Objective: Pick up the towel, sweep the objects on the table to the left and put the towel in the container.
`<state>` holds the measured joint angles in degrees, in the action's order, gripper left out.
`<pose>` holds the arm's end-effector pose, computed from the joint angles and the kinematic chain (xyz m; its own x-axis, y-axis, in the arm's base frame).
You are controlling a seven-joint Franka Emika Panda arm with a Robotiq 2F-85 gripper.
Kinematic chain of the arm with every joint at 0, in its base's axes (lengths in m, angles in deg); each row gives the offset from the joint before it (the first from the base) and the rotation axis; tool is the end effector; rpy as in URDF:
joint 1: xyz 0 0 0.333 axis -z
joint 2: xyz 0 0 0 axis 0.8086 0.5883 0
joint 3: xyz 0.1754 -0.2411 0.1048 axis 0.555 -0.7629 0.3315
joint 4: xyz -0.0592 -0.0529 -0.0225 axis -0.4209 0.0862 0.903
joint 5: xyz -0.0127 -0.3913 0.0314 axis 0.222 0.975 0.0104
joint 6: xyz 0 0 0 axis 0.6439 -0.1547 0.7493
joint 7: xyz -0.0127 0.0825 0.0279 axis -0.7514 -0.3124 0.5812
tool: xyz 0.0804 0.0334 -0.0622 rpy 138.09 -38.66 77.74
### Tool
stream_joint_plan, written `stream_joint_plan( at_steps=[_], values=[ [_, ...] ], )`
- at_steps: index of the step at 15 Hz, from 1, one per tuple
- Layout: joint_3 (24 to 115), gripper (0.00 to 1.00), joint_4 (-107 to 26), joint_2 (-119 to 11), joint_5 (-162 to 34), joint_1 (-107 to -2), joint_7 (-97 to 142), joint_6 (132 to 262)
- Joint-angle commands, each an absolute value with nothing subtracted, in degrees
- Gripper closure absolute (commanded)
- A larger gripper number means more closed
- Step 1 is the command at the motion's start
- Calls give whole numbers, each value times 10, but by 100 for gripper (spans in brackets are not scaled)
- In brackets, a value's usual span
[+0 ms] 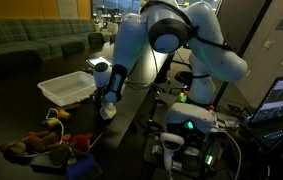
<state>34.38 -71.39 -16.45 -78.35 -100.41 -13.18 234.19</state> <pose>0.5491 0.0283 0.0681 0.8239 -0.4070 0.3944 -0.5298 -0.8002 0.2811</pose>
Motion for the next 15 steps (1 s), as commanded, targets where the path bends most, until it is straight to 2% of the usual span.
stream_joint_plan(
  at_steps=[1, 15],
  values=[
    [329, 96, -672, -120, -781, -976, -147, 2318],
    [365, 96, -427, -10, -712, -867, -196, 2214]
  ],
)
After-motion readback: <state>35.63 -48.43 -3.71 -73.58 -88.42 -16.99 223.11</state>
